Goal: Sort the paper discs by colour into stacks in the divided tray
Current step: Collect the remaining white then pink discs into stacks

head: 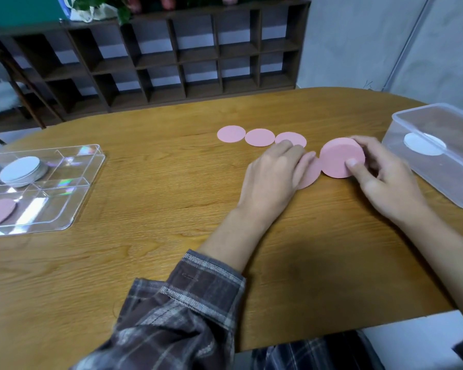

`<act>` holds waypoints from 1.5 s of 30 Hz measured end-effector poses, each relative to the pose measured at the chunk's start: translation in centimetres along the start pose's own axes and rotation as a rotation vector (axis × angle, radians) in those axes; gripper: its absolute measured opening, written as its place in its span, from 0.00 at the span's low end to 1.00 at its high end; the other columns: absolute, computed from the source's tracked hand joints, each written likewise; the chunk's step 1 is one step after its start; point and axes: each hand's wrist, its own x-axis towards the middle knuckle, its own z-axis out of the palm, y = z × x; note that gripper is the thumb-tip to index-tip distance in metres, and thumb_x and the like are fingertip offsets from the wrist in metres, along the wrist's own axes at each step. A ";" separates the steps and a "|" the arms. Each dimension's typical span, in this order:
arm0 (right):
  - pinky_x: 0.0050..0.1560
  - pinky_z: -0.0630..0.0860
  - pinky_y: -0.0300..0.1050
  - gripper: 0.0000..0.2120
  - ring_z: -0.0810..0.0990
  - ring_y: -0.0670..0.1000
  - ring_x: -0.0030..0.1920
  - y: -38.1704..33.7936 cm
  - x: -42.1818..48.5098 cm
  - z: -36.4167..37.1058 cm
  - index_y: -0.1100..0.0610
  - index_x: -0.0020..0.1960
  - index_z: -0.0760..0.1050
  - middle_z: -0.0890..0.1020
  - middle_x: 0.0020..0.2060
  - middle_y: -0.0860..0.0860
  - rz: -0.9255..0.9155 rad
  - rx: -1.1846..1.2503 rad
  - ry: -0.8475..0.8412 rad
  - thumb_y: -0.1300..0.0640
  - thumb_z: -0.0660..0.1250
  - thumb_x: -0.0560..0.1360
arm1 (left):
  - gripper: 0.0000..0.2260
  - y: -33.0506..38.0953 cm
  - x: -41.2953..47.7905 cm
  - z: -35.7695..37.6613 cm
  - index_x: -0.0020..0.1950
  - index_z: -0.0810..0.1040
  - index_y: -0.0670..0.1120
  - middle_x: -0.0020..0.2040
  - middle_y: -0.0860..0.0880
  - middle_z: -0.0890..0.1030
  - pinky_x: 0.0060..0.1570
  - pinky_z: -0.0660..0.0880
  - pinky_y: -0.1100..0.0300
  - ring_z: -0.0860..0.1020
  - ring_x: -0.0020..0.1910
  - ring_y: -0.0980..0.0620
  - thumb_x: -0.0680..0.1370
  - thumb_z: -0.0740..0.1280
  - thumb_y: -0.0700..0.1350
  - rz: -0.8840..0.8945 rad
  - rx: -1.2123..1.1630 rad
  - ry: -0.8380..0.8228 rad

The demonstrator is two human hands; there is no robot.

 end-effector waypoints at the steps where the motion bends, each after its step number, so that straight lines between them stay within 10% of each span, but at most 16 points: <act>1: 0.59 0.75 0.57 0.17 0.80 0.56 0.52 0.0 0.0 0.0 0.44 0.68 0.73 0.82 0.55 0.47 -0.008 0.007 -0.004 0.58 0.65 0.81 | 0.18 0.0 -0.1 0.3 0.46 0.82 0.44 0.44 0.49 0.80 0.34 0.75 0.51 0.78 0.42 0.46 0.83 0.60 0.54 0.002 -0.027 0.014; 8: 0.55 0.73 0.47 0.20 0.78 0.44 0.46 -0.1 -0.1 0.0 0.43 0.71 0.72 0.80 0.45 0.34 -0.054 0.052 -0.057 0.60 0.62 0.83 | 0.04 0.3 0.0 1.4 0.48 0.82 0.41 0.39 0.49 0.81 0.43 0.79 0.50 0.79 0.36 0.50 0.79 0.73 0.42 -0.120 -0.369 0.017; 16: 0.52 0.73 0.47 0.20 0.77 0.53 0.42 -0.6 -0.2 0.3 0.44 0.73 0.73 0.78 0.38 0.53 -0.044 0.144 -0.112 0.60 0.56 0.86 | 0.15 0.7 0.4 1.5 0.63 0.85 0.46 0.35 0.50 0.85 0.49 0.81 0.59 0.84 0.35 0.56 0.78 0.76 0.48 -0.305 -0.404 -0.047; 22: 0.69 0.60 0.38 0.27 0.68 0.38 0.69 -1.1 -0.2 0.7 0.46 0.82 0.57 0.69 0.69 0.38 -0.040 -0.054 -0.191 0.53 0.59 0.85 | 0.08 0.8 0.3 1.9 0.54 0.89 0.45 0.40 0.48 0.86 0.44 0.74 0.65 0.81 0.38 0.52 0.78 0.74 0.46 -0.281 -0.389 0.007; 28: 0.68 0.59 0.35 0.25 0.66 0.39 0.69 -1.2 -0.1 1.0 0.49 0.81 0.59 0.69 0.71 0.41 -0.090 -0.106 -0.174 0.56 0.58 0.85 | 0.10 0.6 0.2 3.2 0.47 0.86 0.42 0.38 0.45 0.82 0.44 0.75 0.49 0.78 0.39 0.46 0.81 0.70 0.47 -0.272 -0.310 -0.008; 32: 0.55 0.63 0.36 0.18 0.71 0.41 0.56 -1.1 -0.1 0.7 0.51 0.73 0.67 0.76 0.60 0.45 -0.081 -0.100 -0.109 0.60 0.60 0.84 | 0.11 0.6 0.5 3.0 0.57 0.88 0.48 0.45 0.49 0.82 0.49 0.77 0.51 0.80 0.45 0.49 0.81 0.69 0.52 -0.256 -0.280 -0.065; 45: 0.56 0.64 0.40 0.16 0.71 0.45 0.55 -0.3 0.4 0.4 0.51 0.70 0.69 0.76 0.57 0.46 0.055 -0.080 0.000 0.60 0.61 0.83 | 0.17 -2.8 2.2 2.2 0.68 0.80 0.44 0.71 0.46 0.77 0.66 0.74 0.48 0.74 0.71 0.45 0.81 0.67 0.46 -0.171 0.028 -0.218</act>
